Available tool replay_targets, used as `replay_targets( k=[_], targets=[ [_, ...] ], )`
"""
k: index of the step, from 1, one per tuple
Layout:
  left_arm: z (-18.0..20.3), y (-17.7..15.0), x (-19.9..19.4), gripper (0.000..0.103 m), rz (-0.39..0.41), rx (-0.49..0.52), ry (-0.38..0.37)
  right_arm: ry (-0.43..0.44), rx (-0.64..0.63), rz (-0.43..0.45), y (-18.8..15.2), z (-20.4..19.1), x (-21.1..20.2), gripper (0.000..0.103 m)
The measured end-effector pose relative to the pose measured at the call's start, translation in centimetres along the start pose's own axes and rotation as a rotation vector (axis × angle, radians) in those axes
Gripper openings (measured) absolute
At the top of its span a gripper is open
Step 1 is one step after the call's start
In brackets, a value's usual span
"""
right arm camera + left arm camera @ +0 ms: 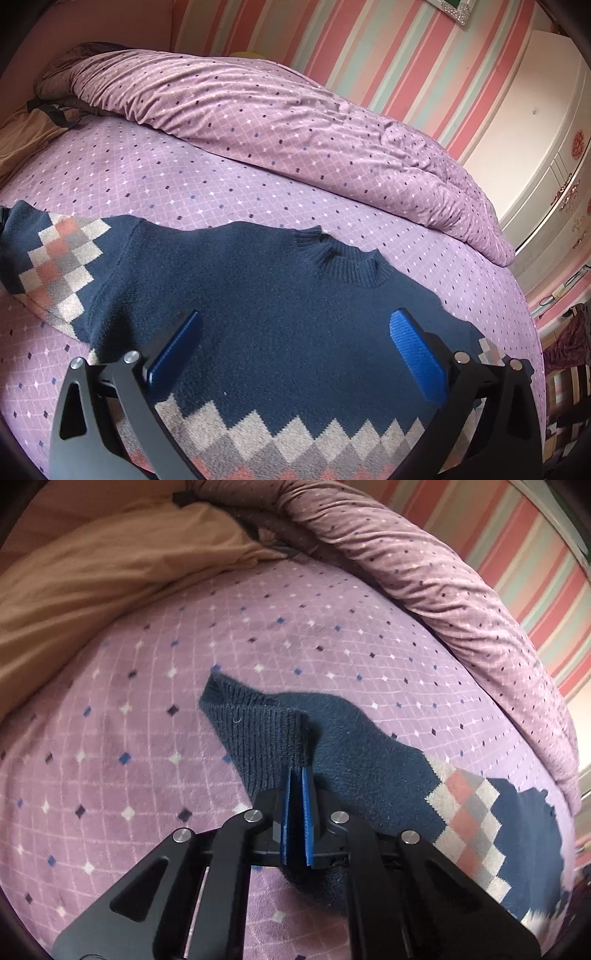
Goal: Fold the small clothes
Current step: 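Close the left gripper on the sleeve cuff and lift it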
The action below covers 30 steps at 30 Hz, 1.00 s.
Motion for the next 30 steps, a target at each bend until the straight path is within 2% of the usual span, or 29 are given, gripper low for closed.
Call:
replay_targets(
  k=[1, 3, 4, 5, 7, 10, 12, 13, 15, 17, 18, 24, 30],
  targets=[
    [-0.2, -0.2, 0.1, 0.006, -0.004, -0.006, 0.01, -0.004, 0.004, 0.001, 0.0, 0.3, 0.0, 0.101],
    [-0.8, -0.8, -0.2, 0.026, -0.007, -0.019, 0.037, -0.011, 0.008, 0.003, 0.0, 0.8, -0.1, 0.101],
    [-1.1, -1.0, -0.3, 0.061, -0.01, -0.025, 0.059, -0.013, 0.01, 0.002, 0.0, 1.0, -0.2, 0.101],
    [-1.4, -1.3, -0.4, 0.089, -0.011, -0.035, 0.092, -0.012, 0.01, 0.0, 0.0, 1.1, -0.2, 0.101],
    [-2.1, -2.0, -0.5, 0.093, -0.007, -0.045, 0.113, -0.019, 0.001, 0.001, 0.0, 1.1, -0.2, 0.101],
    [-1.9, -2.3, -0.1, 0.092, -0.012, -0.021, 0.121, -0.033, -0.021, 0.017, 0.2, 1.0, -0.4, 0.101],
    [-1.5, -2.1, 0.2, 0.069, -0.002, -0.016, 0.085, -0.04, -0.039, 0.028, 0.3, 0.8, -0.5, 0.101],
    [-1.5, -1.9, 0.5, 0.047, -0.007, -0.023, 0.066, -0.044, -0.046, 0.03, 0.2, 0.7, -0.5, 0.101],
    [-1.6, -1.4, 0.9, 0.037, 0.0, -0.045, 0.066, -0.046, -0.054, 0.026, 0.1, 0.6, -0.3, 0.101],
    [-1.8, -1.1, 1.1, 0.016, 0.001, -0.067, 0.071, -0.045, -0.055, 0.021, -0.1, 0.6, -0.3, 0.101],
    [-2.0, -1.0, 1.1, 0.011, 0.002, -0.077, 0.075, -0.046, -0.054, 0.022, -0.1, 0.7, -0.3, 0.101],
    [-0.8, -0.5, 0.4, 0.008, -0.001, -0.004, 0.108, -0.054, -0.051, 0.02, -0.4, 1.4, -0.4, 0.101],
    [2.7, 0.9, -2.2, 0.007, 0.063, 0.119, 0.144, -0.051, -0.01, 0.008, -0.7, 3.2, -0.8, 0.101]
  ],
)
Point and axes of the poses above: each gripper's, at about its wrist camera, not at the fingertips, and x roughly the way its jaws point, z to its right, y to its top, the point moved 4 cm from there along x, roughly the way its jaws point, and after that the axes turned 6 degrees about x, right-handed, at the moved point
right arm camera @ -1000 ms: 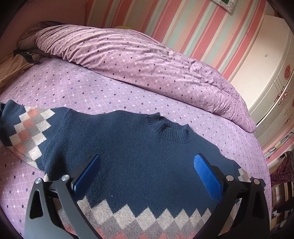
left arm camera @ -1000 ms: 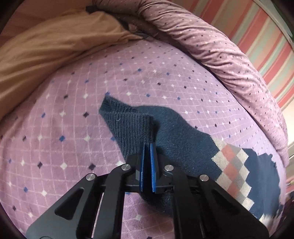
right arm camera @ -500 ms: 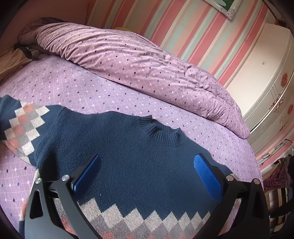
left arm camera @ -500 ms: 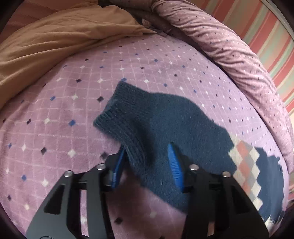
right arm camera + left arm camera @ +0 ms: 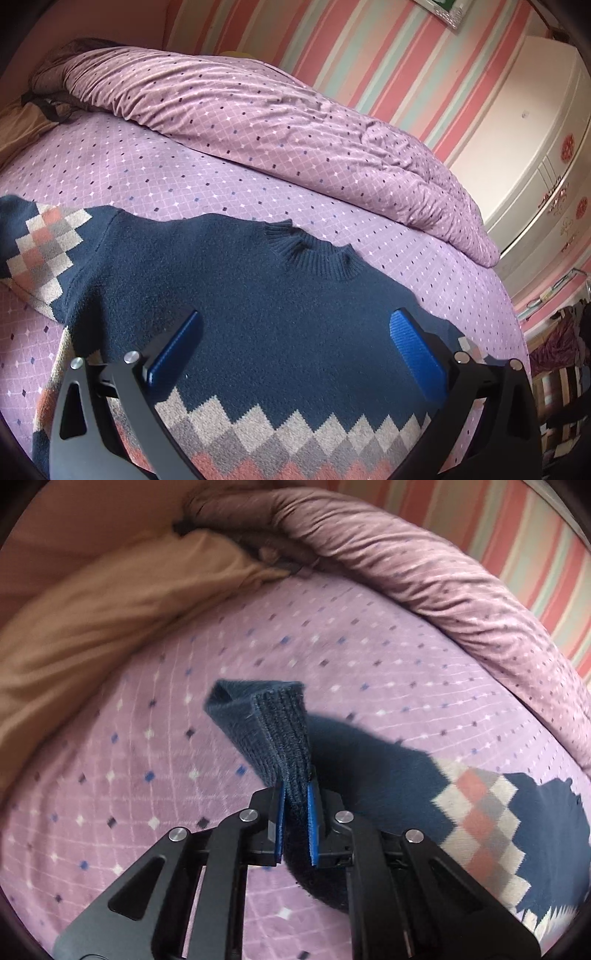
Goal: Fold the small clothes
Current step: 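Close the left gripper on the sleeve cuff and lift it, then carry the held sleeve across the sweater body and open the left gripper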
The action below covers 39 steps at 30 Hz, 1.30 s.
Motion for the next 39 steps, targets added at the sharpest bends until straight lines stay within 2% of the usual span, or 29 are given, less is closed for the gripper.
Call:
replay_targets(
  k=[5, 9, 14, 20, 27, 32, 39],
  targets=[
    [3.8, 1.8, -3.6, 0.007, 0.061, 0.095, -0.005, -0.001, 0.034, 0.0, -0.3, 2.8, -0.8, 0.101],
    [9.2, 2.5, -6.6, 0.007, 0.073, 0.186, -0.02, -0.012, 0.065, -0.007, -0.8, 6.2, -1.3, 0.101],
    [16.8, 1.8, -10.3, 0.007, 0.065, 0.269, -0.081, -0.006, 0.161, -0.044, -2.2, 12.5, -1.4, 0.101],
    [28.4, -1.2, -15.0, 0.007, 0.05, 0.341, -0.197, -0.001, 0.202, -0.076, -3.4, 18.7, -0.8, 0.101],
    [39.9, -4.8, -17.8, 0.007, -0.001, 0.364, -0.338, 0.014, 0.219, -0.111, -3.8, 24.3, 0.9, 0.101],
    [47.6, -8.2, -17.7, 0.007, -0.035, 0.394, -0.413, 0.01, 0.244, -0.108, -4.5, 27.6, 1.7, 0.101],
    [54.0, -12.5, -15.4, 0.007, -0.096, 0.398, -0.461, -0.021, 0.276, -0.123, -6.9, 30.6, 3.8, 0.101]
  ],
)
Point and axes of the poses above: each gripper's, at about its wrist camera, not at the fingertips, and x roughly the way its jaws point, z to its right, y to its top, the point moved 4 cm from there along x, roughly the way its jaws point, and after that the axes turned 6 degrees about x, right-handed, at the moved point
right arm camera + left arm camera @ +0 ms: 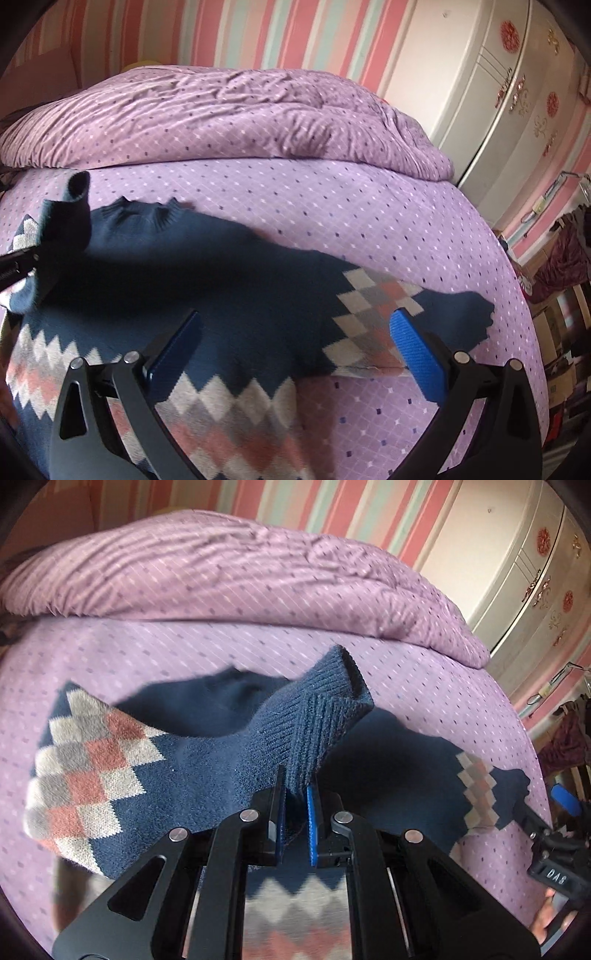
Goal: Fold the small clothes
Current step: 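Carry the held sleeve across the sweater body and open the left gripper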
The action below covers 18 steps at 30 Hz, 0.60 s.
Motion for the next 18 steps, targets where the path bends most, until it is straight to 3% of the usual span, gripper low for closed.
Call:
replay_targets(
  k=[9, 18],
  targets=[
    [7.5, -1.3, 5.2, 0.007, -0.016, -0.006, -0.057, -0.041, -0.015, -0.006, -1.2, 2.6, 2.5, 0.101],
    [10.2, -3.4, 10.3, 0.007, -0.072, 0.062, -0.014, -0.075, 0.01, -0.017, -1.8, 5.2, 4.3, 0.101]
  ],
)
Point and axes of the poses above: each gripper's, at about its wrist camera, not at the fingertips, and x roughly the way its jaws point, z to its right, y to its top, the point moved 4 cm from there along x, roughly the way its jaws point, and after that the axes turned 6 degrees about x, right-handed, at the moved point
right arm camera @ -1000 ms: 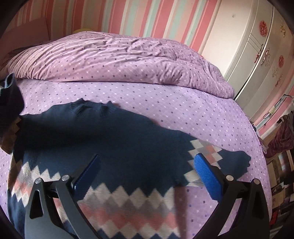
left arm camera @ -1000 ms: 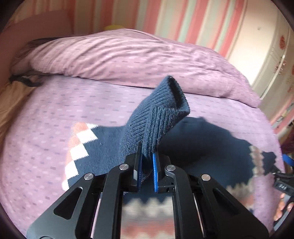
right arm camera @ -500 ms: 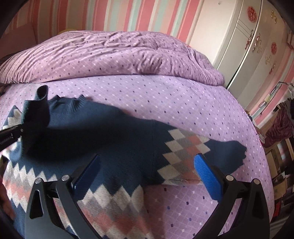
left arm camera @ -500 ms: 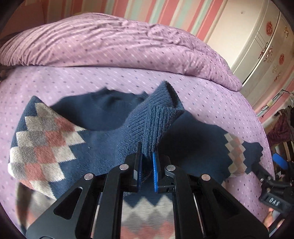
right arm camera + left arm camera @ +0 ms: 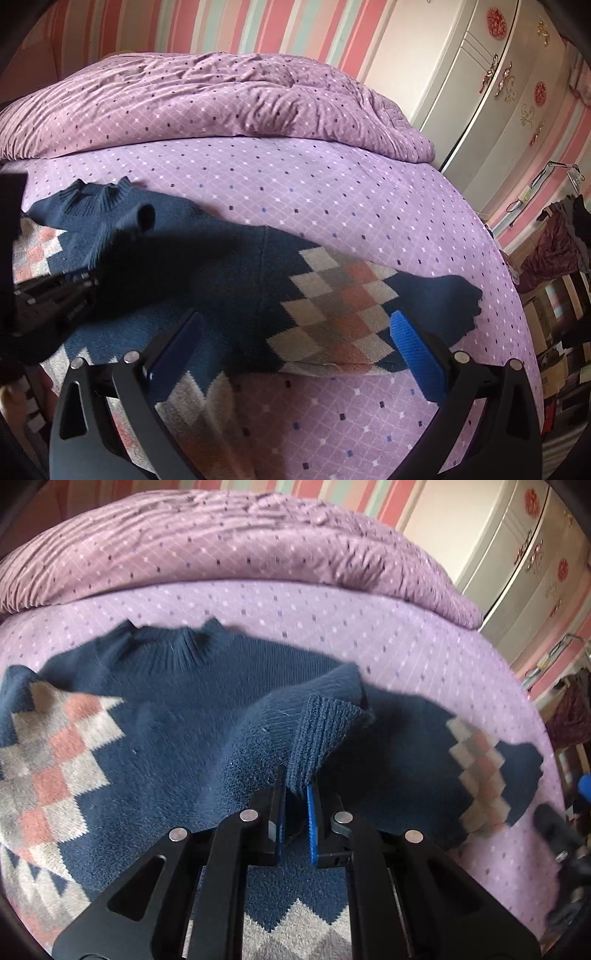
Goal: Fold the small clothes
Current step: 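Carry the held sleeve across the sweater body and open the left gripper, then close the right gripper on the cuff of the other sleeve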
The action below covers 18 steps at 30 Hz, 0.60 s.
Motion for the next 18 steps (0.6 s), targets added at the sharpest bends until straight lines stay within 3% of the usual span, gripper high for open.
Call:
replay_targets(
  k=[6, 9, 11, 14, 16, 18],
  targets=[
    [0.6, -1.5, 2.0, 0.008, -0.039, 0.028, 0.022, -0.014, 0.011, -0.014, -0.7, 0.8, 1.2, 0.101],
    [0.7, -1.6, 2.2, 0.015, -0.035, 0.037, 0.04, -0.019, 0.013, -0.014, -0.7, 1.0, 1.1, 0.101],
    [1.2, -1.7, 2.2, 0.041, -0.036, 0.067, 0.02, -0.021, 0.01, -0.01, -0.6, 1.1, 1.0, 0.101],
    [1.7, -2.0, 0.6, 0.064, -0.006, 0.129, 0.028, -0.024, 0.003, -0.004, -0.4, 1.0, 0.8, 0.101],
    [1.3, -2.2, -1.0, 0.077, 0.019, 0.14, 0.033, -0.027, 0.005, -0.001, -0.3, 0.9, 0.6, 0.101],
    [0.2, -2.5, -2.6, 0.077, 0.03, 0.151, 0.04, -0.021, 0.015, -0.002, -0.3, 0.7, 0.5, 0.101]
  ],
)
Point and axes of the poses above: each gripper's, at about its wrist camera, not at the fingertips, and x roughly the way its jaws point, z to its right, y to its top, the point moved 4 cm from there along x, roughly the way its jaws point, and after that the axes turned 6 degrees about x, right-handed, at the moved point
